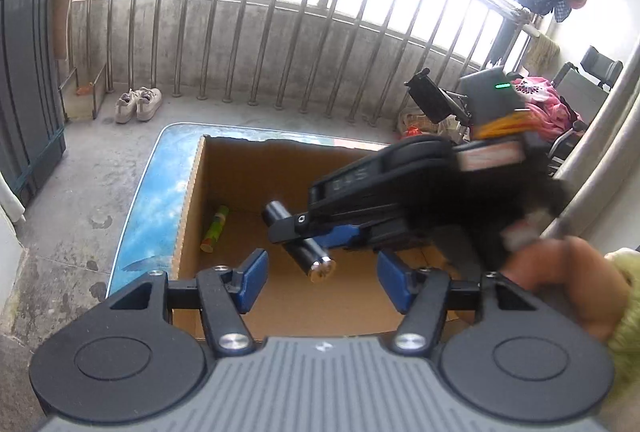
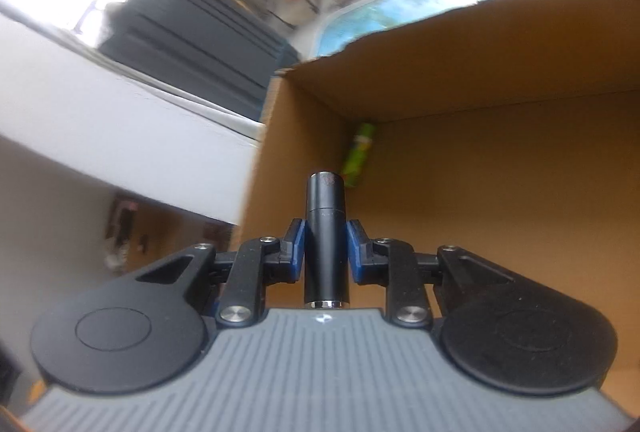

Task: Organize rigid objects
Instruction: 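Carry the black cylinder into the box and open the right tool, then withdraw the right tool toward the small black item by the tape roll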

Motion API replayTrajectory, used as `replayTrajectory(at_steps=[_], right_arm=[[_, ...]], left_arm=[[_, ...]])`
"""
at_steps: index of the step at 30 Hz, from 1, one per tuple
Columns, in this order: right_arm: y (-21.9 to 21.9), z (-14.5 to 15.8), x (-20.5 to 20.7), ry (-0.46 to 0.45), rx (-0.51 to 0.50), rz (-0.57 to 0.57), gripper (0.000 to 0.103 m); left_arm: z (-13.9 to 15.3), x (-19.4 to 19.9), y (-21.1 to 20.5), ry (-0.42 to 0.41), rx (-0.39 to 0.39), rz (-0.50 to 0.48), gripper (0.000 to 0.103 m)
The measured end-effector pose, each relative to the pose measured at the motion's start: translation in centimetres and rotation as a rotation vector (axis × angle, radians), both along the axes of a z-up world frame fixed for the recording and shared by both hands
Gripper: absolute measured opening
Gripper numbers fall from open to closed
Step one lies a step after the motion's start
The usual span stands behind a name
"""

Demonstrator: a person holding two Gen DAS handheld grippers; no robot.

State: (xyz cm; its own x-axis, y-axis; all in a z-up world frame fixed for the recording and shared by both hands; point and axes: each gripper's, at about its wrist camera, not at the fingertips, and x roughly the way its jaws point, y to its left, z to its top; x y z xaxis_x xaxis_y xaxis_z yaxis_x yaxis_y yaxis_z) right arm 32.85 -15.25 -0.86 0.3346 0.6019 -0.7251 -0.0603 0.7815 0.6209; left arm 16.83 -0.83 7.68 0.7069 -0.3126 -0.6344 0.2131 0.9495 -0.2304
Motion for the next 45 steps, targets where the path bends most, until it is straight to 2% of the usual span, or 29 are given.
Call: replayTrajectory(at_steps=[3,6,11,15,19,24,28,32,34,37,39,41,45], right_arm=[[0.5,-2.1,2.5,0.044,-0.052,-0.013,0.021],[1.1,-3.3,4.3,0.056,-0.081,-0.019,0.021],[1.6,-4.3,5.8,0.053,-0.042,-0.035,0.023],[1.0,-3.6,5.6,0.021,-0.025,-0.049,0.024],[-0.7,-1.0,3.7,-0.055,0.004,-0.052,0.026],[-3.9,4.0,-1.3,-0.176,0.079,-0.034,0.028],[-7.4,7.2,-7.2,-0.272,0.139,-0.023,0.031],[-10.7,8.7,-13.3,-0.351,0.170,-0.044,0.031],[-13.7,9.0,-17.3,-0.380,0.181,-0.068,0.031],[-16.7,7.9,-22.4,-0.390,0.200,-0.118,0.032],[-17.9,5.7,-25.5,-0.370,0.212,-0.147,0.032],[-19.0,3.2,-28.3,-0.324,0.230,-0.173,0.032],[-17.6,-2.5,-30.1,-0.200,0.293,-0.201,0.030]], left_arm=[[-0.4,-0.3,0.2,-0.011,0.030,0.023,0.063],[-0.6,-0.2,1.0,-0.007,0.026,0.044,0.063],[-0.1,-0.7,1.0,-0.036,0.048,0.056,0.064],[0.2,-1.6,0.8,-0.045,0.050,0.055,0.064],[0.7,-3.3,0.5,-0.072,0.035,0.036,0.068],[1.8,-5.9,0.1,-0.130,0.023,-0.014,0.071],[2.8,-8.4,-0.1,-0.178,0.003,-0.051,0.073],[3.4,-10.4,0.2,-0.212,-0.028,-0.083,0.074],[3.6,-11.2,0.4,-0.219,-0.034,-0.094,0.074],[3.4,-12.0,0.1,-0.210,-0.035,-0.110,0.074],[2.8,-12.3,-0.2,-0.185,-0.035,-0.131,0.074],[1.8,-12.6,-0.9,-0.155,-0.020,-0.168,0.074],[-1.5,-12.7,-3.2,-0.052,0.018,-0.234,0.073]])
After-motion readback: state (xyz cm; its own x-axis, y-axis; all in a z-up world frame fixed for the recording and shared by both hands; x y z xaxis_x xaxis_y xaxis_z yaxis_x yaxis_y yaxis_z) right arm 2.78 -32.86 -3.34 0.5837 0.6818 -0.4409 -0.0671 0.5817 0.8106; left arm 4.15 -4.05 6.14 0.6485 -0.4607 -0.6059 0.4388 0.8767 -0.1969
